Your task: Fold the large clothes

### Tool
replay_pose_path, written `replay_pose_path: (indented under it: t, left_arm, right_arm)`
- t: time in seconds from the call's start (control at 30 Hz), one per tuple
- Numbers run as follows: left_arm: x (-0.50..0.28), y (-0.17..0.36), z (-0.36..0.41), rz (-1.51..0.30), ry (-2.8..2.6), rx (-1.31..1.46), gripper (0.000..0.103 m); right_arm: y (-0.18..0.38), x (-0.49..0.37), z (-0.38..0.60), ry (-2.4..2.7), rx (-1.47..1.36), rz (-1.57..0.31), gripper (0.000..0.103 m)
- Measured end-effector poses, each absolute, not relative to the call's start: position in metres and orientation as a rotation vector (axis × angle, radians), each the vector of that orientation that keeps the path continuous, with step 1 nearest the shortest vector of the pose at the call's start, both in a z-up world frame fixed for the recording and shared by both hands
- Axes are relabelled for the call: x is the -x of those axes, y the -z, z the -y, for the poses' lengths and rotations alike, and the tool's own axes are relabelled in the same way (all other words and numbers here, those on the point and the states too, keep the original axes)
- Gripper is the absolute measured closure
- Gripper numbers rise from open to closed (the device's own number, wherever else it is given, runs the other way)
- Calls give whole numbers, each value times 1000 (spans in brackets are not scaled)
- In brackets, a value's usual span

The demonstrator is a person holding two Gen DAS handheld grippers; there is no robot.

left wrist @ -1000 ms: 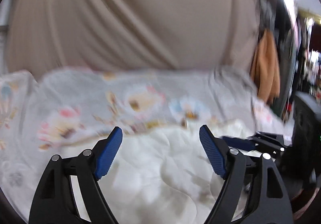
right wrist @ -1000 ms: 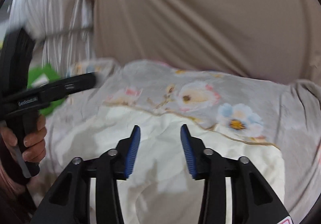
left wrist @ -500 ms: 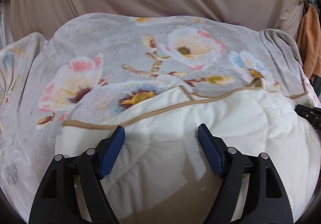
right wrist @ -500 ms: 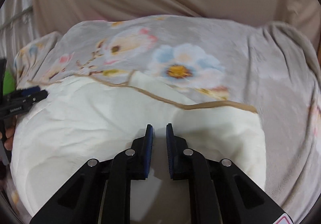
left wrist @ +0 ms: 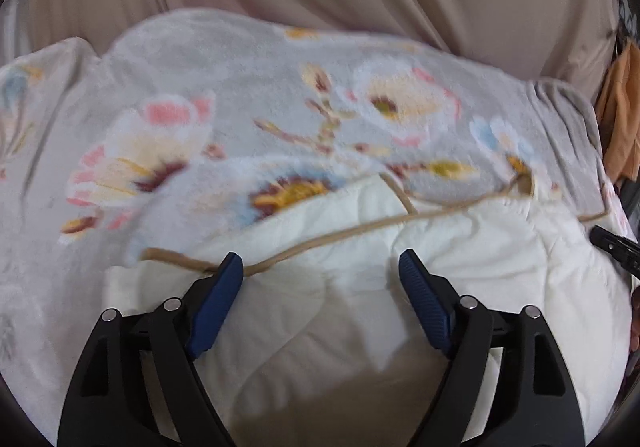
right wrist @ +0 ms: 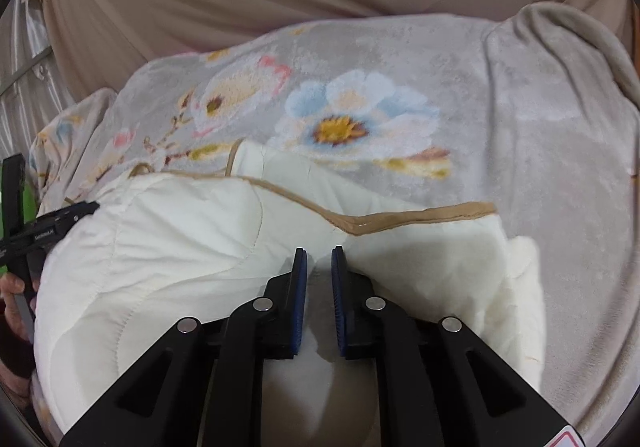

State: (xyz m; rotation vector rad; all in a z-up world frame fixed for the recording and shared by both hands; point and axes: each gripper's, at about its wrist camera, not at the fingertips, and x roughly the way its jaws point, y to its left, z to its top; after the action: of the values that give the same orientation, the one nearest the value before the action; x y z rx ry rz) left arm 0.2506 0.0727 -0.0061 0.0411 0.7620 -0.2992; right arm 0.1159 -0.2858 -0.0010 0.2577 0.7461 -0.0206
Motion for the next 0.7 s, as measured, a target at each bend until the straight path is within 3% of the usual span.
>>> replay_pose_path:
  t: [0.03, 0.1, 0.27, 0.3, 0.37, 0.43, 0.47, 0.5, 0.53, 0.7]
  left_arm:
    - [-239, -7, -84, -712, 288, -14, 21]
    - [-224, -25, -106, -659, 255, 34, 12]
    - [-234, -23, -152, -791, 274, 231, 9]
    - [-240, -16, -156, -826, 275, 261, 10]
    - [-250, 0, -159, -879, 278, 301, 24]
    - [-251, 2, -153, -879, 266, 269, 51]
    - [-249, -1, -149, -864, 274, 256, 63]
    - [-248, -8, -145, -849, 287, 238, 83]
    - [-246, -16, -142, -828, 300, 230, 90]
    - [-243, -57, -121, -678, 294, 127, 93]
  right_arm:
    - [-10, -104, 290, 51, -264, -689, 57]
    - [-27, -83, 302, 107, -290, -600, 21]
    - [-12, -94, 328, 143, -366, -698, 20]
    - [1, -105, 332, 130, -408, -762, 21]
    - [15, -115, 331, 133, -435, -825, 39]
    - [14, -116, 326, 96, -434, -809, 82]
    - [8, -115, 324, 86, -429, -788, 88]
    - [-1, -112, 322, 88, -425, -752, 92]
    - [-11, -107, 320, 87, -425, -707, 93]
    - [-62, -92, 322, 96, -389, -503, 95]
